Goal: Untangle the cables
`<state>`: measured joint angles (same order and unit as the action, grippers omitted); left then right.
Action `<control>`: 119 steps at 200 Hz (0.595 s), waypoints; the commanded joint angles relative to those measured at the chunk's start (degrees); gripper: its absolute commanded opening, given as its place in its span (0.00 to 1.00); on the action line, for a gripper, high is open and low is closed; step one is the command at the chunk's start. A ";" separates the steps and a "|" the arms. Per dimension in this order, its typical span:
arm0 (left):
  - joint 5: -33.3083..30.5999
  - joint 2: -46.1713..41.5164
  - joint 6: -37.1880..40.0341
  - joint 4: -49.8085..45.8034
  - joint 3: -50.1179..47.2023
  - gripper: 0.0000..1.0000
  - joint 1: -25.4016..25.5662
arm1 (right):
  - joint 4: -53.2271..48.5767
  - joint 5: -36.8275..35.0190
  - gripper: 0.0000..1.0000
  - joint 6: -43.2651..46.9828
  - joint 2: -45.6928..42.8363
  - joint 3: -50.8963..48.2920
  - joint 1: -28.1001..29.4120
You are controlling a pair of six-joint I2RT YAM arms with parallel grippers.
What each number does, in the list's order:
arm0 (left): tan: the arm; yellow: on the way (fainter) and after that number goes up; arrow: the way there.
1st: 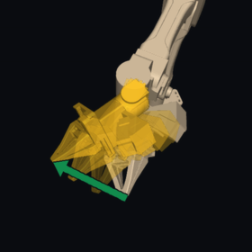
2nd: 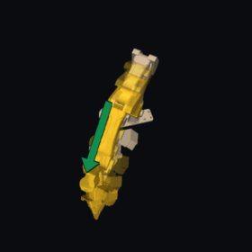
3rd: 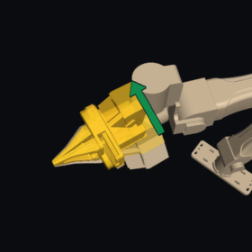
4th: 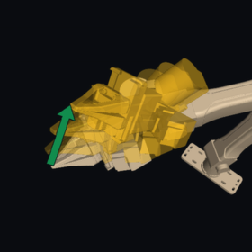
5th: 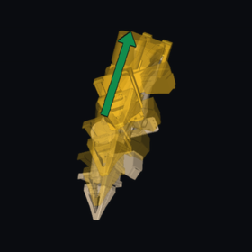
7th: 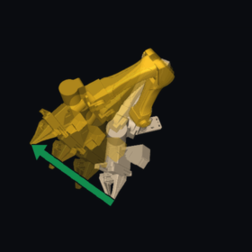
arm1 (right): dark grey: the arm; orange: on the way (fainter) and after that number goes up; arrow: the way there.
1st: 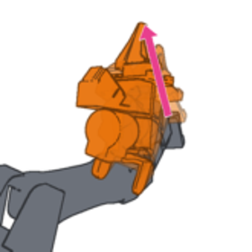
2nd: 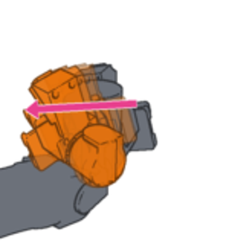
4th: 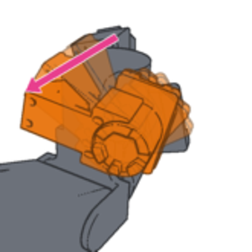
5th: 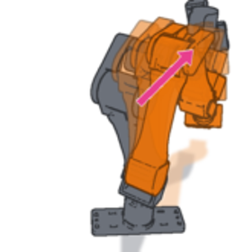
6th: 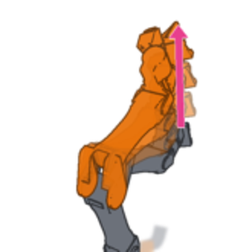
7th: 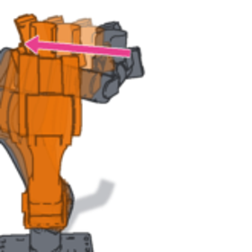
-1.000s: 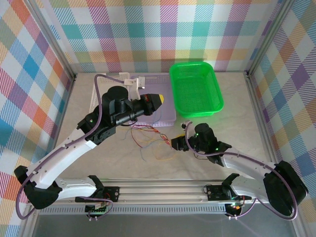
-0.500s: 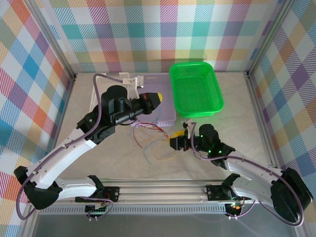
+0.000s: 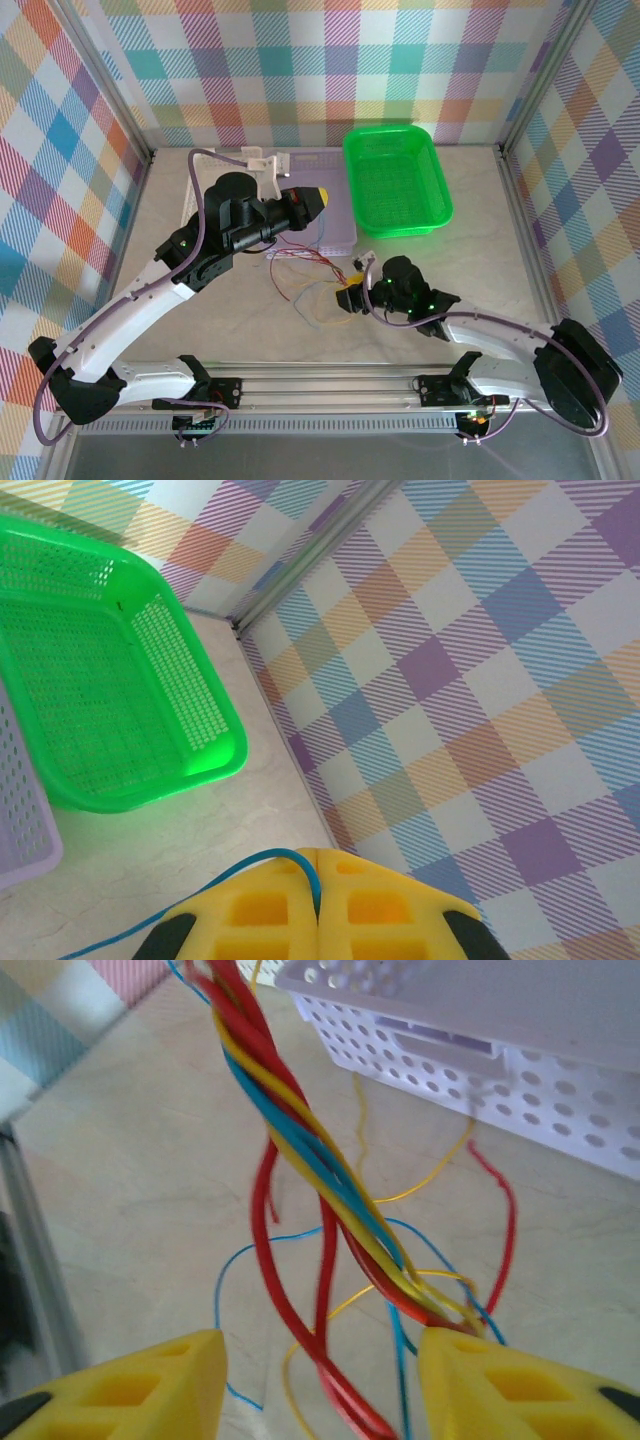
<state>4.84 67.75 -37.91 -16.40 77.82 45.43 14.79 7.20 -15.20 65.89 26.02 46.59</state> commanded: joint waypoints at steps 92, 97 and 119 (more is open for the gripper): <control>-3.08 -7.79 6.16 -7.55 6.52 0.00 -7.22 | -2.66 -9.93 0.00 -2.67 3.37 -1.18 0.77; -2.93 -8.13 6.53 -8.00 7.21 0.00 -8.16 | -3.09 -10.34 0.00 -3.08 3.68 -1.44 0.83; -2.40 -8.86 8.02 -10.59 10.55 0.00 -11.92 | -4.40 -11.04 0.00 -4.66 5.32 -2.49 0.36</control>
<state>3.31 61.56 -33.47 -26.02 83.22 36.97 14.02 -1.43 -16.75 69.10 25.76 47.22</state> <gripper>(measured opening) 0.047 0.060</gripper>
